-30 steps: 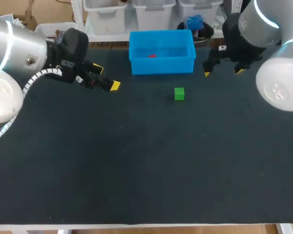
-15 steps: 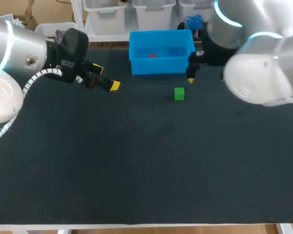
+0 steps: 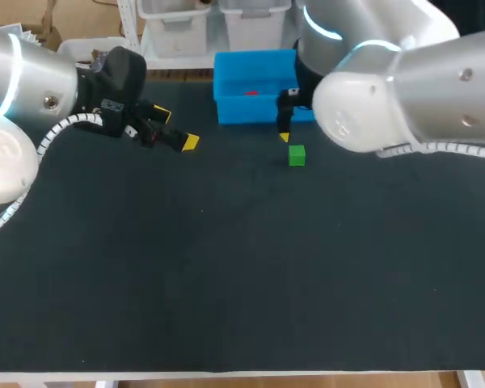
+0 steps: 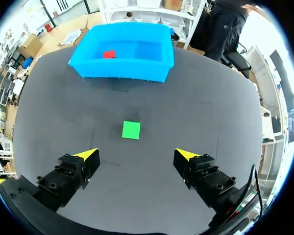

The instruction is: Use the left arm to pick the red cube and place it into the blue plastic box first, then use the right arm to grasp the green cube and put it into the same blue plastic box after the first action is fully finished.

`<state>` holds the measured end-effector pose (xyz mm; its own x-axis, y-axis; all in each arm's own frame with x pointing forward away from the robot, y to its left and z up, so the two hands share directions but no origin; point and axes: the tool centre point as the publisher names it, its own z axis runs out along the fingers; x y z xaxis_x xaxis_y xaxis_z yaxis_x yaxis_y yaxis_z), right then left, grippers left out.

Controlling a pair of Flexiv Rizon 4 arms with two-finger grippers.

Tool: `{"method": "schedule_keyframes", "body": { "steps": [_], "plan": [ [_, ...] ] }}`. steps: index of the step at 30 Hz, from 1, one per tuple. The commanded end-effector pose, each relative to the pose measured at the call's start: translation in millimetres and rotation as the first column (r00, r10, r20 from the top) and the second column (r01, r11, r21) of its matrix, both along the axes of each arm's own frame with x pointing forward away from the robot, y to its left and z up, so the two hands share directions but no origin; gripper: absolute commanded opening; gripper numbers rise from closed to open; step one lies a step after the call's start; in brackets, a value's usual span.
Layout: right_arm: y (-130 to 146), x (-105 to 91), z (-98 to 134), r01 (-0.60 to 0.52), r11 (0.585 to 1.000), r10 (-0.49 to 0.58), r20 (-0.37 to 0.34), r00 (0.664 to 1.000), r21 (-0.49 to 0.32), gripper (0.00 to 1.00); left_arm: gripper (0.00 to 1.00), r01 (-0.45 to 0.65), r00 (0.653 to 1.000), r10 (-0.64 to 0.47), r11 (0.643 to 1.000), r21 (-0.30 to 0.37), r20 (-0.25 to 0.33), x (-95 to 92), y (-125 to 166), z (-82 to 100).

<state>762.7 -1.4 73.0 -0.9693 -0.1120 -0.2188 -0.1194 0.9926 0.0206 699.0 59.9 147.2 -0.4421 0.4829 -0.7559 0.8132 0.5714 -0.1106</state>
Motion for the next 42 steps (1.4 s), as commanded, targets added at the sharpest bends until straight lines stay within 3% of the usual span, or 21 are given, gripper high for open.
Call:
{"method": "schedule_keyframes", "body": {
  "steps": [1,14,32,42],
  "plan": [
    [5,9.6,-2,0.005,1.000,-0.005,-0.049,0.999,-0.013,1.00,1.00,0.006,1.000,-0.006,1.000,-0.010,0.005,0.1,2,-1.6],
    [5,19.6,-13,0.079,0.997,-0.080,-0.062,0.995,-0.017,1.00,1.00,0.006,1.000,-0.006,1.000,-0.010,0.005,0.1,2,-1.6],
    [9,31.7,-61,0.104,0.994,-0.105,-0.087,0.991,-0.015,1.00,1.00,0.006,1.000,-0.006,1.000,-0.010,0.005,0.1,2,-1.6],
    [16,36.1,-74,0.089,0.996,-0.090,-0.098,0.991,-0.015,1.00,1.00,0.006,1.000,-0.006,1.000,-0.010,0.005,0.1,2,-1.6]
  ]
}}
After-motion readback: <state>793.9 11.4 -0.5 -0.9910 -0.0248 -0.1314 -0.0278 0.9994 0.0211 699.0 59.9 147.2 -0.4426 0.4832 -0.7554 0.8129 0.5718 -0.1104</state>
